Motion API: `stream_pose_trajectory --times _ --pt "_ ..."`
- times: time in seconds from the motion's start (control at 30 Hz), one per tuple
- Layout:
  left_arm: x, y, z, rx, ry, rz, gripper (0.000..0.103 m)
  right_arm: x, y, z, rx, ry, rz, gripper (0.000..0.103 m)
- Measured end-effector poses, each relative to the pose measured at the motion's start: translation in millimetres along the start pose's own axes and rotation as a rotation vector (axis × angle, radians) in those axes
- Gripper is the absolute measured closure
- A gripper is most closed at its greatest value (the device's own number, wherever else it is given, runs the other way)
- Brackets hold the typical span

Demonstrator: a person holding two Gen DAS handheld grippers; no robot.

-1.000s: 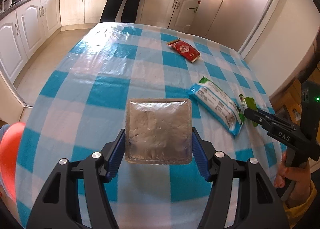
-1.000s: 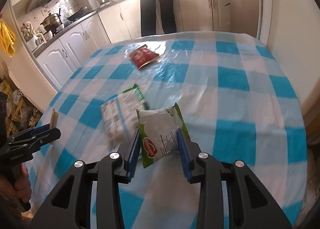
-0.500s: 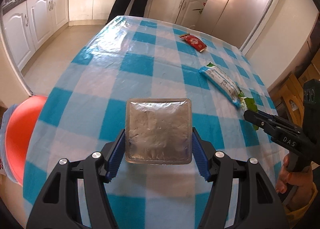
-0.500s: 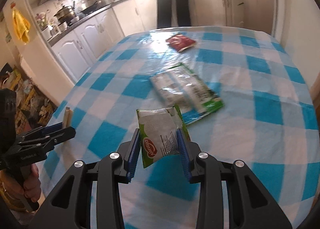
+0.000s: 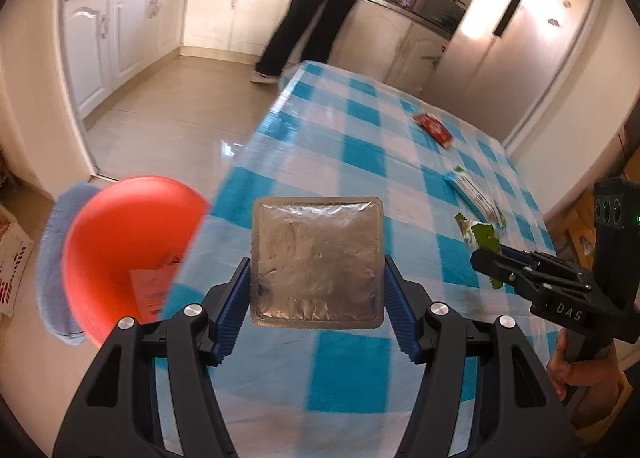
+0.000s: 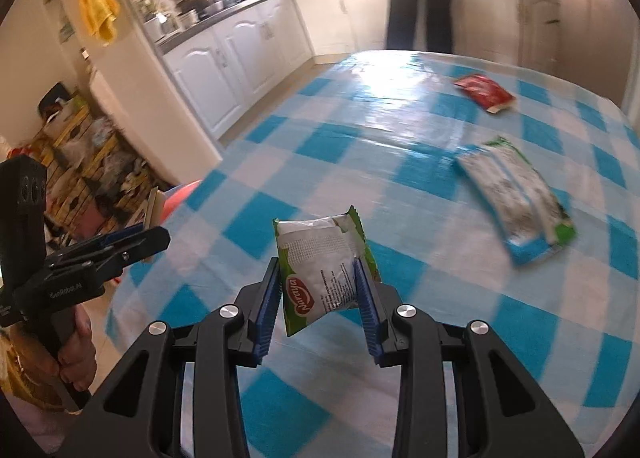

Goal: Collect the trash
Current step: 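Carry the silver packet and white snack bag toward the red bucket, then open the left tool over the red bucket while the right tool releases the white bag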

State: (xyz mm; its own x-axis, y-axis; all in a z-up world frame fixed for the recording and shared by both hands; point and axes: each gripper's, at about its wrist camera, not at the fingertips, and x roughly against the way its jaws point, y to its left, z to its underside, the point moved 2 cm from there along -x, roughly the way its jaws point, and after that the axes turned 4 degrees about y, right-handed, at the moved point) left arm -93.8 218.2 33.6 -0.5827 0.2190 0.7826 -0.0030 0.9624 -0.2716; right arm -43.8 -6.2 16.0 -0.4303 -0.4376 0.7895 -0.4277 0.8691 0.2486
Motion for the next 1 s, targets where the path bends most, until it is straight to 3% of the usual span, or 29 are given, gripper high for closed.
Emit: stream_pose_trajectory --times 0.3,0.6,1.0 --pt "30 74 2 0.137 -0.056 -0.101 0.040 -29 80 -29 0.157 0.050 -0.112 0.065" --pt "24 150 -2 0.271 -0.050 -0.228 0.040 -76 153 -60 0.246 0.118 -0.259 0.065" --pt "-14 180 1 0.314 0.030 -0.259 0.040 -130 183 -80 0.238 0.195 -0.316 0.063"
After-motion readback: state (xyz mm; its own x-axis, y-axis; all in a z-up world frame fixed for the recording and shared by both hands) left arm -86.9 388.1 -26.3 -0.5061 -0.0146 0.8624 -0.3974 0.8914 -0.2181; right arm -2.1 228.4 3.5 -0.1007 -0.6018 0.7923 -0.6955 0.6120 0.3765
